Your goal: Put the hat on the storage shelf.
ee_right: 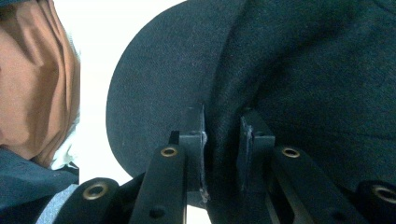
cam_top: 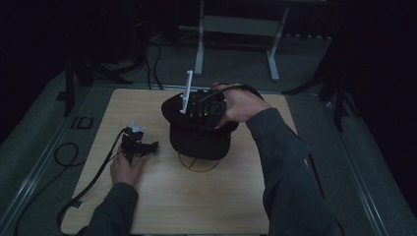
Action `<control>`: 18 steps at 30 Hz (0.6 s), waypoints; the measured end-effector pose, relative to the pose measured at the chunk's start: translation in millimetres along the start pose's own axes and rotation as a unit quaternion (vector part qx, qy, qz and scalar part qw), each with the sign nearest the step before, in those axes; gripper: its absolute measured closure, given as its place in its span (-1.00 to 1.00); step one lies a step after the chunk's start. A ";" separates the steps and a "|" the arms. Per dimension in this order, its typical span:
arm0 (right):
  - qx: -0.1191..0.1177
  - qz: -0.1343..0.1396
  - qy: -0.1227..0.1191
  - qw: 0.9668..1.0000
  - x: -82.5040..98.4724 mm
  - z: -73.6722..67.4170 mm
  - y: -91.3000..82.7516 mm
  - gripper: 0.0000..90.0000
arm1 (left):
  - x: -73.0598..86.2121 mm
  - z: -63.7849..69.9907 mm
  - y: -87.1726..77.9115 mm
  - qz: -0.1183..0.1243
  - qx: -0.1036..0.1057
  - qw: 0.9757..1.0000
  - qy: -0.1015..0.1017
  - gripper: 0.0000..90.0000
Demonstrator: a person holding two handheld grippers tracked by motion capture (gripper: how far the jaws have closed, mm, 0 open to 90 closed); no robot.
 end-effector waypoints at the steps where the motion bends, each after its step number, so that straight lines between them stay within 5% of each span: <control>1: 0.000 0.001 -0.001 1.000 -0.2 0.1 0.7 0.66 | 0.0 0.0 0.1 0.000 0.000 1.000 0.000 -0.70; 18: -0.019 0.007 0.005 1.000 -1.3 -2.0 7.1 0.47 | -0.1 0.1 0.1 0.001 0.000 1.000 -0.001 -0.70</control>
Point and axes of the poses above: each handheld gripper's, and its own axes: y roughly forward along the jaws, x roughly out of its underside, z roughly to its right, the point moved 6 cm from there along y, roughly forward along the jaws, and after that the axes turned 9 degrees about x, right-handed, at the moved point
